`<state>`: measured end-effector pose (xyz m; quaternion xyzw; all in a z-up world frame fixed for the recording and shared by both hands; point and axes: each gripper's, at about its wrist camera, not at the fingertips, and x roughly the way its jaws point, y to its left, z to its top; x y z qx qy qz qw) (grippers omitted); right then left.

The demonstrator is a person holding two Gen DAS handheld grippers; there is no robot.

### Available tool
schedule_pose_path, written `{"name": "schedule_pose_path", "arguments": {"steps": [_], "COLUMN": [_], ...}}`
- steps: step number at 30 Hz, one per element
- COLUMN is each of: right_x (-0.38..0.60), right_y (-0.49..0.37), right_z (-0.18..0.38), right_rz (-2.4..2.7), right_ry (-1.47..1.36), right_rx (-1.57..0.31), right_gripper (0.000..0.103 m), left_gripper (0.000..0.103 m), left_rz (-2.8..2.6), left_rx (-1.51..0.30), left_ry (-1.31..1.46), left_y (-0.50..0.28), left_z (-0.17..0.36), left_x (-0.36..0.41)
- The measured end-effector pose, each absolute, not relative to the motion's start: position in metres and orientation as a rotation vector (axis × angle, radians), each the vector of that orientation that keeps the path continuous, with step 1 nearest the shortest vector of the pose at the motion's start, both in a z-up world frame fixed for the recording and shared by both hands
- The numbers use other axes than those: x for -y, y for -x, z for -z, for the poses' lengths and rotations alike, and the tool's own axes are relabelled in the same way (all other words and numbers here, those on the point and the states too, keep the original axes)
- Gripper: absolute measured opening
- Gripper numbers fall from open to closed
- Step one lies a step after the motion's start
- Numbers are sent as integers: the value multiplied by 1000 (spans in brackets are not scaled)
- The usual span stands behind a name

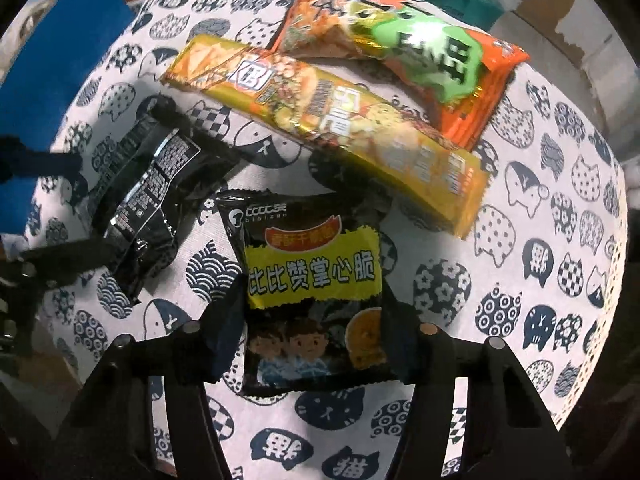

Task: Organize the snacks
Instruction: 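Grasp the black packet with the left tool while the right tool grasps the black-and-yellow chip bag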

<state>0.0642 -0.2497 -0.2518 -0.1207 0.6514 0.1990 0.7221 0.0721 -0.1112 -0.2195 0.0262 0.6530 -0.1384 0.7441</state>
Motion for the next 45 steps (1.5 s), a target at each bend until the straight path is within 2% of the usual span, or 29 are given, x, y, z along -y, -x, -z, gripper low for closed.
{"name": "schedule_pose_path", "arguments": {"steps": [24,31,33,38,45], "right_x": [313,302,301,296,286], "right_y": [-74,-75,-75,-76,-80], "right_z": [204,184,180,172,166], "right_rz": [-411,-415,-418,-423,-427], "right_ry": [196,212,214,219,222], "right_rx": [-1386,-1344,-1335,-1314,-1300], "right_gripper": [60,60,60,60,60], "left_gripper": [82,67,55,40,35], "left_rz": [261,291,284,290,288], "left_rx": [-1415,-1375,-1361,-1343,-1333], "left_ry": [-236,-276,-307,-281,-224], "left_y": [-89,-82,-79,-76,-74], "left_z": [259,253,251,242,229], "left_x": [157,142,143,135,119]}}
